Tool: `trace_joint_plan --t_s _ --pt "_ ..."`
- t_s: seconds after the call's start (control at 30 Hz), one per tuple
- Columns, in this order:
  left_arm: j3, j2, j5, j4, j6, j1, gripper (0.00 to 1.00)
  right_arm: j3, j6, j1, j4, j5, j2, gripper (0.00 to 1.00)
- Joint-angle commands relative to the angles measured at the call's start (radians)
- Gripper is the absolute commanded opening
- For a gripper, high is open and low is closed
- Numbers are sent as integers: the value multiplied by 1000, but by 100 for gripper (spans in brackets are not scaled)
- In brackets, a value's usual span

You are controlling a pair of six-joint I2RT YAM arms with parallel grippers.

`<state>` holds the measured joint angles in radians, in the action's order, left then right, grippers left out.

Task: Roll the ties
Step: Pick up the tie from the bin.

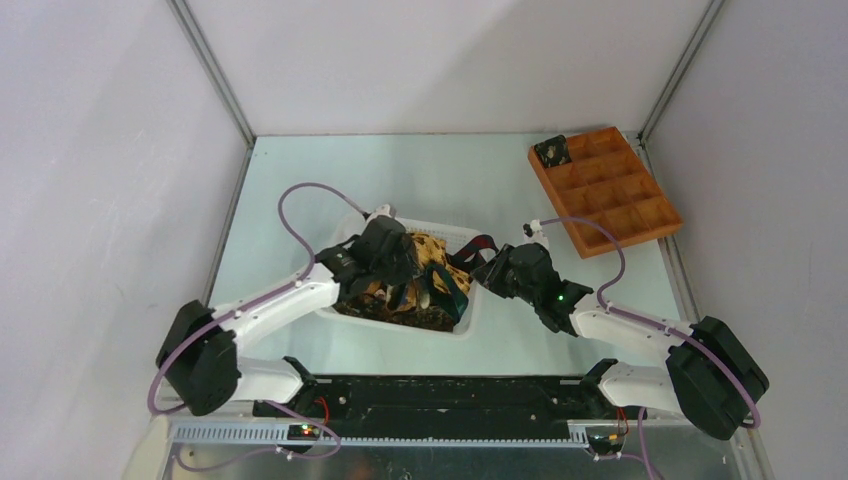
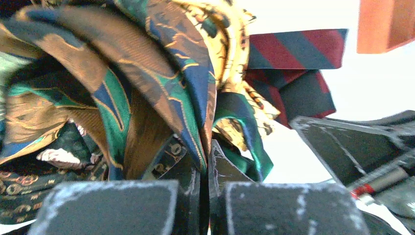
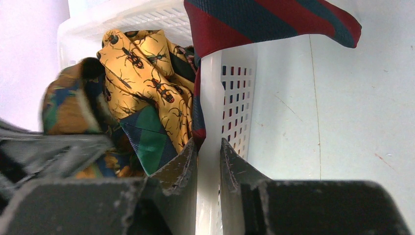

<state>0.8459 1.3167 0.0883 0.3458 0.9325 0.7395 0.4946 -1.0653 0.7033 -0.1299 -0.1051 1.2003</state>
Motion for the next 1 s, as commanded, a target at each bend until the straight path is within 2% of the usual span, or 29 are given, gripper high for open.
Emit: trace_joint_plan --t_s 0.0,0.13,0.37,0.67,0.97 --pt "123 -134 59 60 -70 -4 0 -14 42 -5 108 -65 9 13" --pt "229 -216 -16 79 -144 -55 0 -14 42 -6 108 -64 9 13" --pt "481 -218 -77 188 -237 -148 0 -14 42 -4 101 -58 13 13" --pt "698 -162 -241 210 -240 -270 0 -14 50 -7 93 -50 1 13" --pt "963 -65 -326 291 -269 -382 0 -14 60 -17 75 -36 0 14"
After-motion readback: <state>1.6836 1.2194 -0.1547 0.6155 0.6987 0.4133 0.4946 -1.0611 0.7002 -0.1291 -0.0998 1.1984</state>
